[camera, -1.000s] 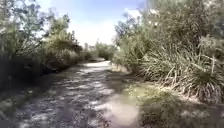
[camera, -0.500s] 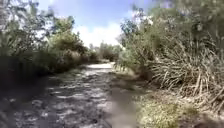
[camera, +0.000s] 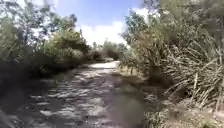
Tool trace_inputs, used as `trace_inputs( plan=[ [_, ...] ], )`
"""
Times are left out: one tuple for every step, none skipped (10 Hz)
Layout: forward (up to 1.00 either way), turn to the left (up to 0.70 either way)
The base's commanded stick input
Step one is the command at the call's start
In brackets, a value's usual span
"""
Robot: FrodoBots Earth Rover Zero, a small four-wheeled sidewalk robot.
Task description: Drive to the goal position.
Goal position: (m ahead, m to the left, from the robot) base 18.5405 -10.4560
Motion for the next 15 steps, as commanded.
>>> trace_inputs(
  plan=[
    [0.85,0.0],
    [0.85,0.0],
    [0.85,0.0],
    [0.85,0.0],
    [0.85,0.0],
    [0.85,0.0],
    [0.85,0.0],
    [0.85,0.02],
    [0.85,0.0],
    [0.85,0.0],
    [0.85,0.0],
    [0.85,0.0],
    [0.85,0.0],
    [0.85,0.0],
    [0.85,0.0]
  ],
)
